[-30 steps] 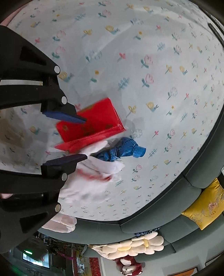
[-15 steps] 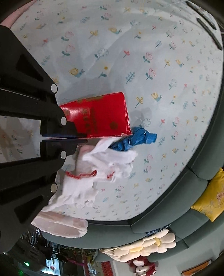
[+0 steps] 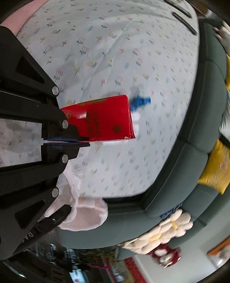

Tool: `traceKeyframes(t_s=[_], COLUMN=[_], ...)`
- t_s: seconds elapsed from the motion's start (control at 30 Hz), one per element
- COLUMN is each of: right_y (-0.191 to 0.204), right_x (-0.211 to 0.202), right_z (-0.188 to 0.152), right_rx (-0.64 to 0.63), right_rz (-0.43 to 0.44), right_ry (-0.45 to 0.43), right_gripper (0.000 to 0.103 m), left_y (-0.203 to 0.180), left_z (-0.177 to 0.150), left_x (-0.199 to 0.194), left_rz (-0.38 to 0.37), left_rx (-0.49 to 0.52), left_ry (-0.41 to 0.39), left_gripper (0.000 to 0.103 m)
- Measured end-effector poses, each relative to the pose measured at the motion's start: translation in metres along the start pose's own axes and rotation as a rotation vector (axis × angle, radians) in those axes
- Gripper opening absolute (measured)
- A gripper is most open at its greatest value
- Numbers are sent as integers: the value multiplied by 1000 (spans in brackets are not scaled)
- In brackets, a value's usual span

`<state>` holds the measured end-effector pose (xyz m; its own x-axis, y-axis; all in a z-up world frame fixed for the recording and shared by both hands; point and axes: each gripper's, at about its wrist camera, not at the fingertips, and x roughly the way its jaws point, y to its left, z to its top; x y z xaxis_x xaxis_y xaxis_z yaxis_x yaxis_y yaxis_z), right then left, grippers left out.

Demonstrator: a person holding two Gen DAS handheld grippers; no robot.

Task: Collect trash
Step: 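Grasp the red card with the left tool while the right tool grasps a white glove, then carry the red card and white glove to the bin and release both inside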

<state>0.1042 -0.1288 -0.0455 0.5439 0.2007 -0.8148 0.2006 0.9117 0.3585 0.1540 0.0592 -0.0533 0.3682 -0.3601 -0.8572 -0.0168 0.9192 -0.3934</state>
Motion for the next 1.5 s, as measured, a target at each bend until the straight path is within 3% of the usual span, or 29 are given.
traceKeyframes(t_s=[0.43, 0.9, 1.1, 1.13, 1.23, 1.5], right_y=[-75, -163, -193, -197, -203, -209], right_x=[-77, -112, -116, -116, -116, -106], right_z=[13, 27, 29, 30, 31, 40], right_rx=[83, 176, 219, 224, 235, 242], right_rz=[-50, -131, -158, -161, -169, -178], right_ry=[-160, -231, -237, -237, -235, -228], right_gripper=[4, 4, 4, 4, 4, 4], left_y=[-118, -235, -267, -271, -277, -269], left_z=[-25, -44, -45, -44, -41, -38], left_x=[-16, 26, 41, 43, 45, 45], left_rz=[-92, -150, -181, -183, -171, -134], left_rx=[234, 454, 485, 485, 474, 474], left_ry=[-17, 56, 70, 68, 58, 37], left_gripper=[0, 0, 2, 7, 33, 35])
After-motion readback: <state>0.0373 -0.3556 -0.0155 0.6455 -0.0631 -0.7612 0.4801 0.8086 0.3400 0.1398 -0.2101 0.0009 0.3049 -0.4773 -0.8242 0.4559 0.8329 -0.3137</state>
